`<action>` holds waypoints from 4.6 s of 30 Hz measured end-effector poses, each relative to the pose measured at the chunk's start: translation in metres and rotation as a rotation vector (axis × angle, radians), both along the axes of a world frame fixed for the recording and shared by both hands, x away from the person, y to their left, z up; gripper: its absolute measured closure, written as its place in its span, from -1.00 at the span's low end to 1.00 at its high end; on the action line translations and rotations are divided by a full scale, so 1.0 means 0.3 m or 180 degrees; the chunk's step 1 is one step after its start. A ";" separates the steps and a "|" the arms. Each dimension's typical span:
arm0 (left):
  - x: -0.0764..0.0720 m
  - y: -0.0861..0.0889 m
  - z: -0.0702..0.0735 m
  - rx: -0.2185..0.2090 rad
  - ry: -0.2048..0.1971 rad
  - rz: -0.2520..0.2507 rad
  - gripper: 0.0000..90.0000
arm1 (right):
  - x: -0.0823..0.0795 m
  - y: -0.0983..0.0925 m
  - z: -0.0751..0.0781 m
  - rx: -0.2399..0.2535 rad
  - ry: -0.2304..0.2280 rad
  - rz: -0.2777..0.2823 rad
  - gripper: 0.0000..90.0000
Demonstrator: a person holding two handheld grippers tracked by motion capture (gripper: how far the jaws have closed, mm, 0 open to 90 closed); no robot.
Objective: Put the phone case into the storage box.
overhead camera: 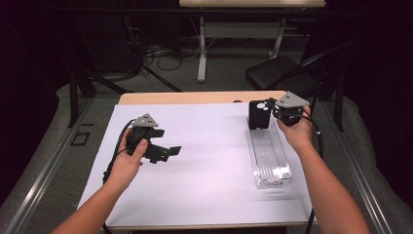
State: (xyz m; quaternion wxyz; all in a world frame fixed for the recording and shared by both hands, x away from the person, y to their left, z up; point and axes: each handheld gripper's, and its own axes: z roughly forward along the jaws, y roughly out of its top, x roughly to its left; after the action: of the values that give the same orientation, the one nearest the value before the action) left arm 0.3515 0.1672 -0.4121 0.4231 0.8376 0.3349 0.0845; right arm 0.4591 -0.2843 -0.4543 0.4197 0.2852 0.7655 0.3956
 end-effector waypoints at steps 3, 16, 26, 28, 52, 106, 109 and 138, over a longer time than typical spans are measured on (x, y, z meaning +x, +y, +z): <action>0.000 0.000 0.000 0.0000 0.0000 0.0000 -0.75 | 0.000 0.000 -0.001 0.0013 0.0009 -0.0003 0.82; 0.004 -0.003 -0.008 0.0004 0.0019 0.0004 -0.75 | 0.017 -0.046 -0.013 0.0000 0.0072 -0.0114 0.78; 0.004 0.000 -0.013 0.0024 0.0025 -0.0004 -0.75 | 0.031 -0.054 -0.023 0.0130 0.0141 -0.0183 0.65; 0.004 0.002 -0.013 0.0014 0.0033 0.0006 -0.75 | 0.032 -0.053 -0.023 0.0148 0.0133 -0.0192 0.63; 0.008 0.012 -0.020 0.0007 0.0048 0.0042 -0.75 | 0.023 -0.064 -0.003 0.0252 0.0414 -0.0343 0.25; 0.010 0.023 -0.028 -0.0047 0.0049 0.0067 -0.75 | -0.057 -0.052 0.061 0.0795 0.0740 -0.0380 -0.93; 0.011 0.024 -0.027 -0.0046 0.0043 0.0070 -0.75 | -0.068 -0.041 0.065 0.0821 0.0827 -0.0357 -0.97; 0.020 0.023 -0.034 -0.0231 0.0152 0.0012 -0.98 | -0.206 0.100 0.115 0.1116 0.1161 0.0032 -1.00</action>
State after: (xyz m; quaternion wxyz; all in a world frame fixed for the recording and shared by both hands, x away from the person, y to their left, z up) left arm 0.3574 0.1742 -0.4223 0.4450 0.8229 0.3494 0.0531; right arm 0.3973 -0.2542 -0.4199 0.2168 0.4165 0.7497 0.4664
